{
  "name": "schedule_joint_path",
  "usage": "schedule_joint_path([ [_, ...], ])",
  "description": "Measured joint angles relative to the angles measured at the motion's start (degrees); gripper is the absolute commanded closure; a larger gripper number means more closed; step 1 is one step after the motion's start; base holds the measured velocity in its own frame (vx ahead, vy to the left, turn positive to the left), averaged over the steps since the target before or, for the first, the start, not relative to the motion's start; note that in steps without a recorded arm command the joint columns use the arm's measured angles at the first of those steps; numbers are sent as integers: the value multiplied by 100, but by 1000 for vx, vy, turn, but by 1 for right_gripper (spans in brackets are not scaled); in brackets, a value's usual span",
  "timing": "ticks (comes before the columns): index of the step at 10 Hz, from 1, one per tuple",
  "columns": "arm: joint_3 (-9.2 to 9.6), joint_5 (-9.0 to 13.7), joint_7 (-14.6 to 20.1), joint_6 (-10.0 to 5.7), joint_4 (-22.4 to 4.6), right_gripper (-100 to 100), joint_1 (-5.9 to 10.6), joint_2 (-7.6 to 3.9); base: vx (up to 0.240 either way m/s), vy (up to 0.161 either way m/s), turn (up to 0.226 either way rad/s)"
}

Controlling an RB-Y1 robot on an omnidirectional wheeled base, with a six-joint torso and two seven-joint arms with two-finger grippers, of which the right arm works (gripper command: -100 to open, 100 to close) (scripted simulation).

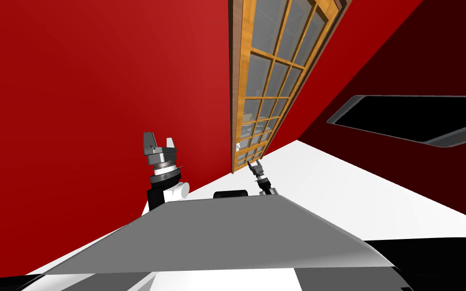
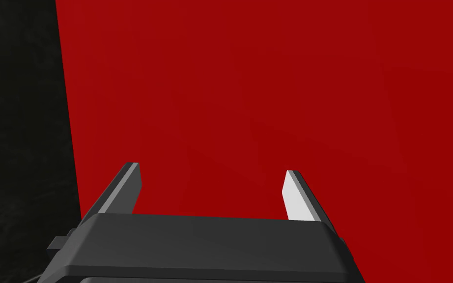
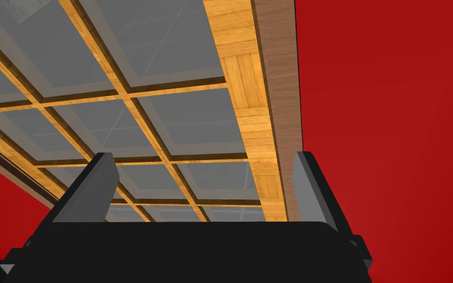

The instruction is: Pull the door open

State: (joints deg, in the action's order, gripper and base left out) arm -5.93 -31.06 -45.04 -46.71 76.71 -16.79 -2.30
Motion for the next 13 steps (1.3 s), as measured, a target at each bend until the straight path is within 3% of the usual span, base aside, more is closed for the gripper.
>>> schedule_joint_path([
  [7, -94, -587, -721, -346, -804, -100, 77, 192, 71, -69, 59],
  [13, -191, -956, -1210, -610, -1445, -100, 205, 337, 103, -34, 23],
])
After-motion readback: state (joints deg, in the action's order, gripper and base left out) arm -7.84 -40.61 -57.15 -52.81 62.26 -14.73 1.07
